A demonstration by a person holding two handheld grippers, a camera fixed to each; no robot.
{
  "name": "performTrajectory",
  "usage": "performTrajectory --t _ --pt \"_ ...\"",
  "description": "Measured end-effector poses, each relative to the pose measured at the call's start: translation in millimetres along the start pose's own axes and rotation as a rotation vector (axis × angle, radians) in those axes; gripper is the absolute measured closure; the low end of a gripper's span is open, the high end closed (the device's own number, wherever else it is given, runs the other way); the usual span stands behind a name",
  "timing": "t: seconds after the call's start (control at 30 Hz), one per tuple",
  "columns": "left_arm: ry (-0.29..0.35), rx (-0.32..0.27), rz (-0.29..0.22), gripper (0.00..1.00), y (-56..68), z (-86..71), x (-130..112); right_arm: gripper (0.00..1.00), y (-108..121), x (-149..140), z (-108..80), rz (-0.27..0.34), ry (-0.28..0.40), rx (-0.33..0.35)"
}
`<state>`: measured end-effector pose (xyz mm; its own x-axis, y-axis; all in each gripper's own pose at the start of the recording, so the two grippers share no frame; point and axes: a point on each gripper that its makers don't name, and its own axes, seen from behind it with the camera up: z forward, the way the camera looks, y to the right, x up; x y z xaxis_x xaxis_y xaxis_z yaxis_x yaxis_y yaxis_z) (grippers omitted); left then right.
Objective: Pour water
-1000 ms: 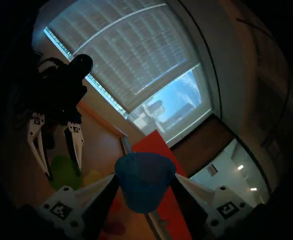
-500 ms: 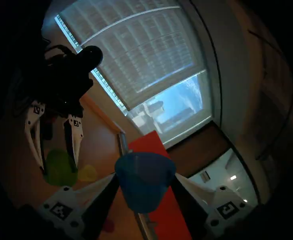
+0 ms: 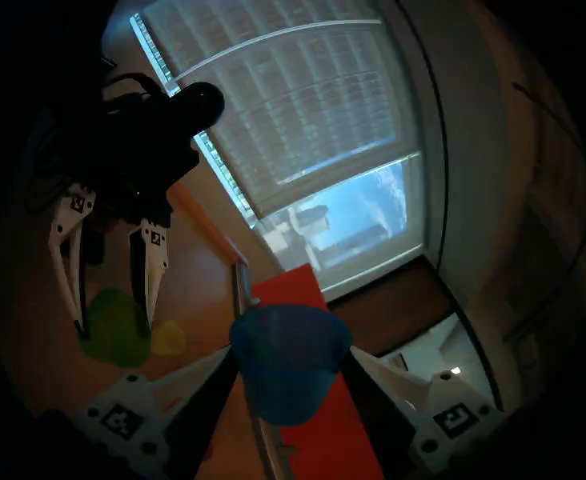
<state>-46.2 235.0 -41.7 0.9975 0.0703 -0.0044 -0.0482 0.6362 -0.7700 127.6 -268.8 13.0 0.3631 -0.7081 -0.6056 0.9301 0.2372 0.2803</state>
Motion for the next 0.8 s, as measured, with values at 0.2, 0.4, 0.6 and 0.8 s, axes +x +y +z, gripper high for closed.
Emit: performTrajectory --t 0.2,0.4,0.6,0.8 --pt "0.005 0.002 -0.002 0.11 -1.2 0.1 0.4 0.11 -0.9 1.3 2.7 -0.049 -0.005 -0.001" --pt "0.008 -0.002 -0.003 0.11 -1.0 0.4 2.0 0.11 -2.8 2.3 4.7 -0.084 -0.008 0.002" --pt "0.007 -0.002 -0.002 0.11 -1.4 1.3 0.8 0.11 -0.8 2.4 4.9 -0.102 -0.008 -0.003" --pt "0.006 -0.002 -0.001 0.11 -1.6 1.7 -0.3 0.12 1.8 1.6 4.7 -0.121 -0.010 -0.012"
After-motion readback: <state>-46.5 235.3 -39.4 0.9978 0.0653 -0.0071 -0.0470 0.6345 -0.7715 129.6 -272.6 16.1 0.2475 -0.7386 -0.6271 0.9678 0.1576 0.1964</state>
